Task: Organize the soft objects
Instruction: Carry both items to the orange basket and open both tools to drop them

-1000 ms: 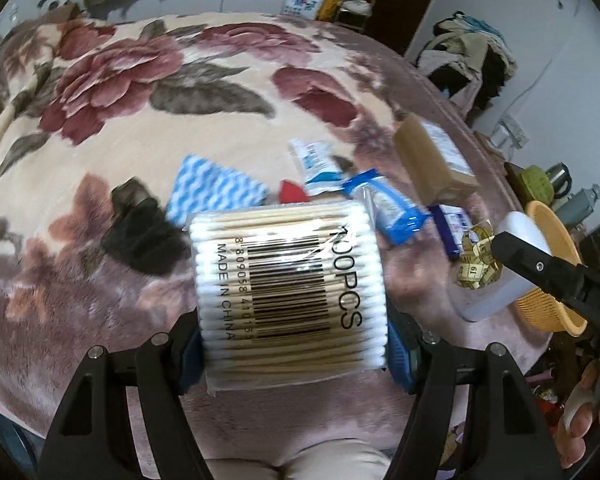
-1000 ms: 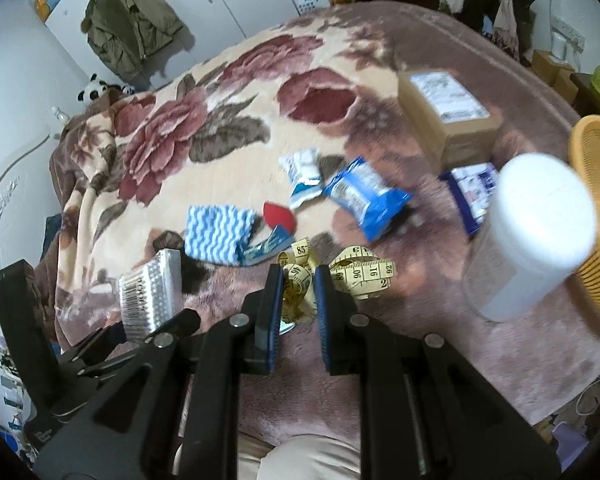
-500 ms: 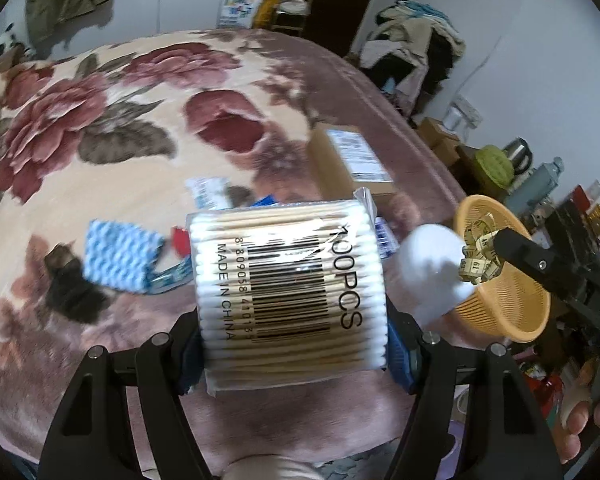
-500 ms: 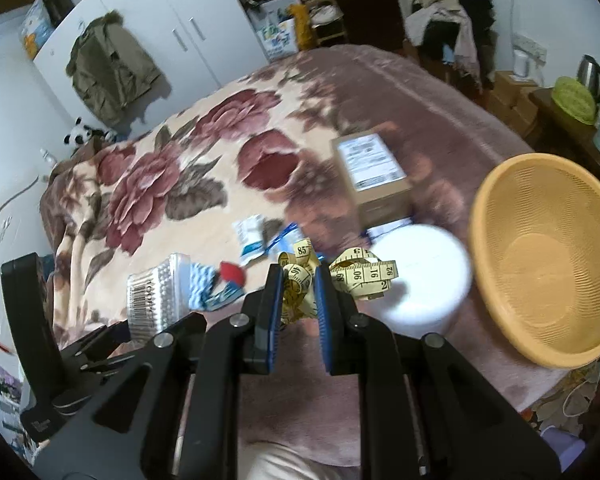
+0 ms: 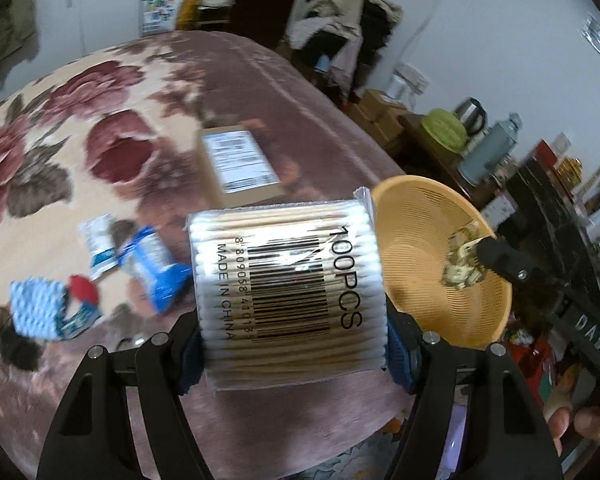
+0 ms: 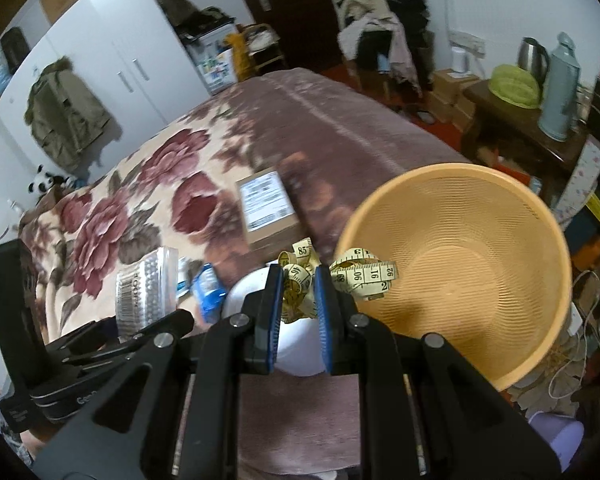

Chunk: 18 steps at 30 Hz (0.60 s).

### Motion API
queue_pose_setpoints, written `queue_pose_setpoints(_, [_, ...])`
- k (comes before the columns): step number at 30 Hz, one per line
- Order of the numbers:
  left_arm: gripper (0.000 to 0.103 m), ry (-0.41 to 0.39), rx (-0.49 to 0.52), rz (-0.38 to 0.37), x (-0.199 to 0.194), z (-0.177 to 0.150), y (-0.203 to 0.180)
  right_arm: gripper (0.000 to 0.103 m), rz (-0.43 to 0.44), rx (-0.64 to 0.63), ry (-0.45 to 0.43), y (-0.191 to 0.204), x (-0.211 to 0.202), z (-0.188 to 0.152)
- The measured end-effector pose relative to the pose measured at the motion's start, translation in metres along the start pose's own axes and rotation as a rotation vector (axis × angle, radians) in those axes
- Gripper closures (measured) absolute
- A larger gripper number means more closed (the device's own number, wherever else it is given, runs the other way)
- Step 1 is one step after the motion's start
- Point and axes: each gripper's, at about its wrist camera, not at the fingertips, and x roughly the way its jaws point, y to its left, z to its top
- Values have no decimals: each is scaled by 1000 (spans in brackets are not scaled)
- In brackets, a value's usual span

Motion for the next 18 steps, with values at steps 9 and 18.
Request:
queue_pose_setpoints(9, [30,39,121,-81,44,16,-80,87,-72,113,-22,-64,-10,5])
queue_pose_setpoints(18, [17,104,195,-101,95,14,-125,83,-141,199,-47,-109,-14,5])
